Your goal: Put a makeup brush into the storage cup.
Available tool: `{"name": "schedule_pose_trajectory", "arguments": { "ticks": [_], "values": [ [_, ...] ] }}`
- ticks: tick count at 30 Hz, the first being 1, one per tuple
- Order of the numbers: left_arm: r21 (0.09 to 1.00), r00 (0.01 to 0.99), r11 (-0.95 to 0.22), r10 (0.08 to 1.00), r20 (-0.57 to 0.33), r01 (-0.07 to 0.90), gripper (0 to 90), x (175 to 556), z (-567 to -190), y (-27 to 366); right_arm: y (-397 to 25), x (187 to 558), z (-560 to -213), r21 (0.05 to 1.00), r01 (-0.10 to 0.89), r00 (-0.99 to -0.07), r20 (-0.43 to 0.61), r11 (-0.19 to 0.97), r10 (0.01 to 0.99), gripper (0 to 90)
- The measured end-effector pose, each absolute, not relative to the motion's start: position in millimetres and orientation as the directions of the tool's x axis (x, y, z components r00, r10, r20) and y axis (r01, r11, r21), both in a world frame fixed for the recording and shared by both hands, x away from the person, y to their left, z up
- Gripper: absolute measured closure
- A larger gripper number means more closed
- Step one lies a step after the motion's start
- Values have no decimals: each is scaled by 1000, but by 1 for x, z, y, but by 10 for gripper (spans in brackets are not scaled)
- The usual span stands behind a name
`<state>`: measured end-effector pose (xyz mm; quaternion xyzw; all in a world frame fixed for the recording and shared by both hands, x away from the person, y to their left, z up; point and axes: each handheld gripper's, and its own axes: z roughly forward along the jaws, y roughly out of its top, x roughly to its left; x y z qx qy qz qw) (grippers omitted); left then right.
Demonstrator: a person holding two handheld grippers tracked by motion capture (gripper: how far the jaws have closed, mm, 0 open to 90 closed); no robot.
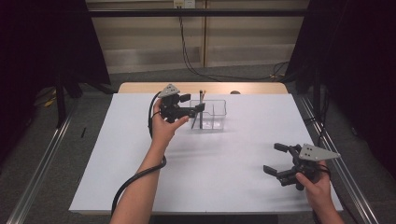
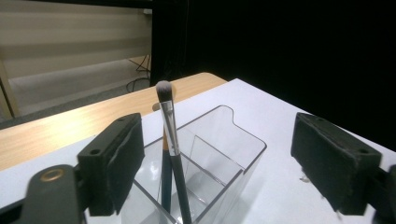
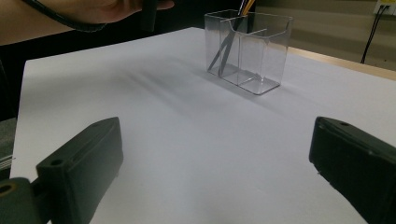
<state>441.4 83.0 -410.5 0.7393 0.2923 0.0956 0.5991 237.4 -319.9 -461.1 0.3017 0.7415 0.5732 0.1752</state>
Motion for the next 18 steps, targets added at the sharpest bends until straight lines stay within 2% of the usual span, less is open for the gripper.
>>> {"name": "schedule_pose_trajectory", "arguments": {
  "ticks": [10, 18],
  "values": [
    [945, 818, -102, 536, -210, 310, 59, 434, -411, 93, -319, 236, -461, 955, 247, -757, 87, 161, 648, 27],
    [951, 833, -91, 511, -210, 296, 26, 427, -414, 101, -318, 236, -461, 955, 248, -756, 86, 161, 649, 27]
  ]
}}
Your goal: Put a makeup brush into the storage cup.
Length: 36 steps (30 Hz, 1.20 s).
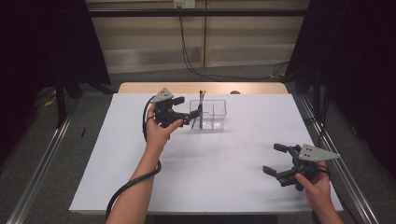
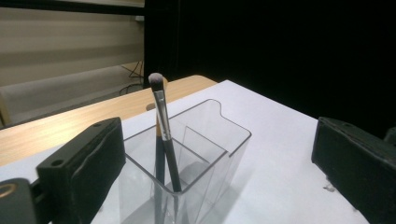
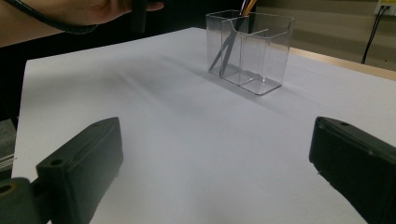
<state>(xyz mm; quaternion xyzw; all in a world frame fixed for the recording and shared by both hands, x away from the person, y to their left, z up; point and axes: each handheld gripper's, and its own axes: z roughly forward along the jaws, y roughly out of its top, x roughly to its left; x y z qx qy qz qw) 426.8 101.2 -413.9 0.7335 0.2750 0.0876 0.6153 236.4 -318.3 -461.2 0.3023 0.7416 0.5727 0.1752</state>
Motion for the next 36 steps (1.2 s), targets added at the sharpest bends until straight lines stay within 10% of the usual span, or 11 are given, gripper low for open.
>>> {"name": "schedule_pose_trajectory", "arguments": {
  "ticks": [36],
  "values": [
    [974, 865, -105, 486, -126, 201, 9, 385, -427, 145, -317, 236, -461, 956, 240, -756, 76, 166, 650, 26]
  ]
}}
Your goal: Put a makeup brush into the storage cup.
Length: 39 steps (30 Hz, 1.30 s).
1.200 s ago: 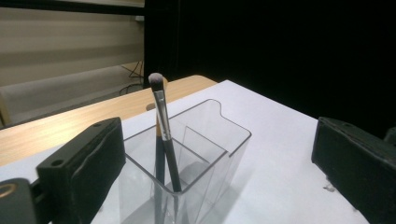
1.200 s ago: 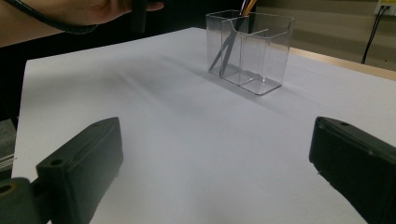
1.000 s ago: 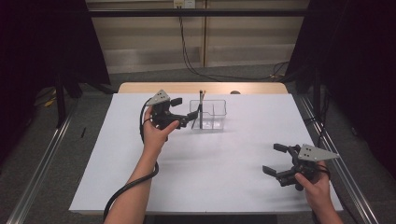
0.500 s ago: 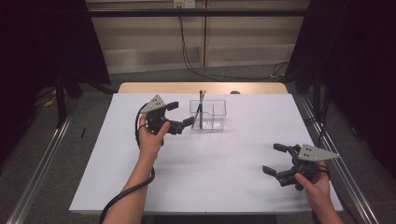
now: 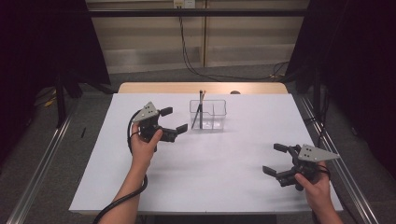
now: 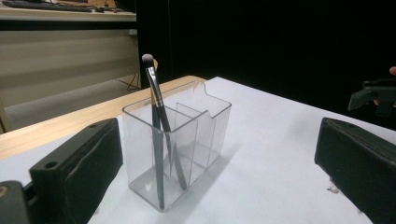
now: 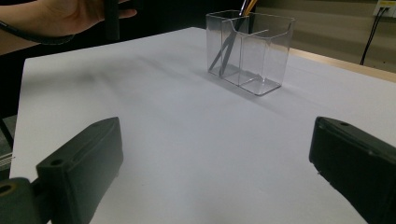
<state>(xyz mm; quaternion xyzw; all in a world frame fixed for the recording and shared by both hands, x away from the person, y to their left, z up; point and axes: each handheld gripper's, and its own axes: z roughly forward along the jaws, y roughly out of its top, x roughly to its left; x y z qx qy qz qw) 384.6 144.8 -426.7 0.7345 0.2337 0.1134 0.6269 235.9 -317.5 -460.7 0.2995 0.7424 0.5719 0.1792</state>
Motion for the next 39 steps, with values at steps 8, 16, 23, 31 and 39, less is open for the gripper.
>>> {"name": "schedule_pose_trajectory", "arguments": {
  "ticks": [8, 16, 23, 31, 39],
  "values": [
    [974, 867, -114, 484, -119, 197, 9, 373, -431, 157, -317, 236, -460, 957, 236, -754, 71, 169, 652, 27],
    [972, 865, -115, 487, -124, 204, 9, 364, -435, 175, -317, 236, -460, 958, 232, -755, 69, 168, 652, 27],
    [970, 864, -125, 489, -121, 206, 9, 358, -437, 182, -316, 236, -461, 957, 235, -755, 70, 169, 652, 26],
    [970, 869, -140, 482, -110, 200, 9, 353, -437, 184, -316, 236, -460, 958, 234, -756, 70, 169, 651, 27],
    [967, 872, -159, 480, -99, 197, 9, 346, -438, 190, -317, 236, -460, 959, 230, -756, 69, 165, 651, 27]
  ]
}}
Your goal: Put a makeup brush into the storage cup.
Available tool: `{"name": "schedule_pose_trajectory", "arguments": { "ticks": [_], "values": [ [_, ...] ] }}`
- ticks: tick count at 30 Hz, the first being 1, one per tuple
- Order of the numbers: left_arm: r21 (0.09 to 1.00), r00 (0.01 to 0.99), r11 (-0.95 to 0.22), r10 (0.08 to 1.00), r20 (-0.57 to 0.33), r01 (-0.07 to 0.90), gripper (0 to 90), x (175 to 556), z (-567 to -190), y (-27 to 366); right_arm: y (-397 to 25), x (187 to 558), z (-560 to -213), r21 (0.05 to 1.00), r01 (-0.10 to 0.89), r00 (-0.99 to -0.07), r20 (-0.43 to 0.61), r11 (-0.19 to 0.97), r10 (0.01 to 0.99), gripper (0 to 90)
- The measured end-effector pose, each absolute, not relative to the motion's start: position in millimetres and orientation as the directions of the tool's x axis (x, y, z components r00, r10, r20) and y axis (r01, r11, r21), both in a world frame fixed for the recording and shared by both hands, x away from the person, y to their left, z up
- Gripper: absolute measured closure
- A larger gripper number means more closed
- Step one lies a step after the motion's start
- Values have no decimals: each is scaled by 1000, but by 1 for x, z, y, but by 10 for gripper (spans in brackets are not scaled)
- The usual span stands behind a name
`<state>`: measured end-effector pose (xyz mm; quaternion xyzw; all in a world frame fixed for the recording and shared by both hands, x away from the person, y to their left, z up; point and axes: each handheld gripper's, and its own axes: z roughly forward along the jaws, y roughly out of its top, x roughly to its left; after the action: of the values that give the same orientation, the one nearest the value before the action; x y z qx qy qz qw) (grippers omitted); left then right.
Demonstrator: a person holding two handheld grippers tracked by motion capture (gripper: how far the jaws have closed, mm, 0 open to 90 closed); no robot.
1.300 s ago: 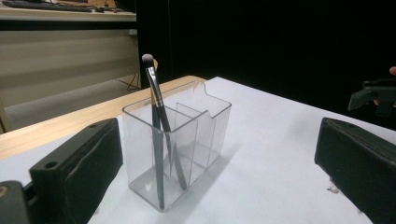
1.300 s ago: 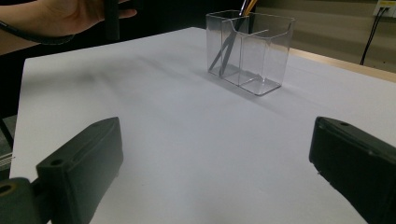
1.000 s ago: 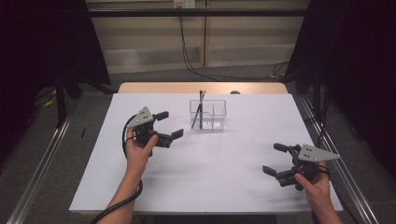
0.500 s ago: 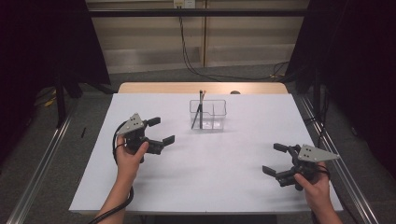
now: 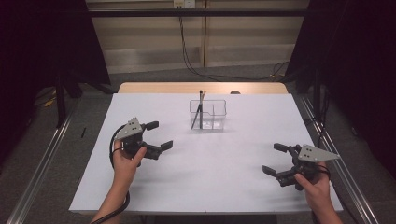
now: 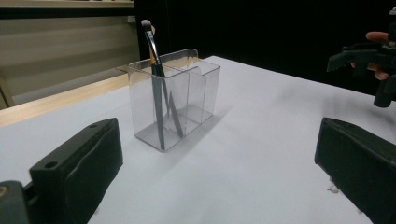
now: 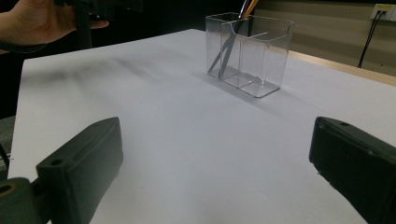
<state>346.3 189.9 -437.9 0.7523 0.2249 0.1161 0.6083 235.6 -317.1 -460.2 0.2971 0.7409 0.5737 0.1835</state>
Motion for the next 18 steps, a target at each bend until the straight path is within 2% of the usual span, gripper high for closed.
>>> {"name": "schedule_pose_trajectory", "arguments": {
  "ticks": [18],
  "values": [
    [964, 867, -164, 486, -106, 209, 10, 335, -439, 206, -317, 236, -460, 959, 230, -757, 67, 168, 649, 27]
  ]
}}
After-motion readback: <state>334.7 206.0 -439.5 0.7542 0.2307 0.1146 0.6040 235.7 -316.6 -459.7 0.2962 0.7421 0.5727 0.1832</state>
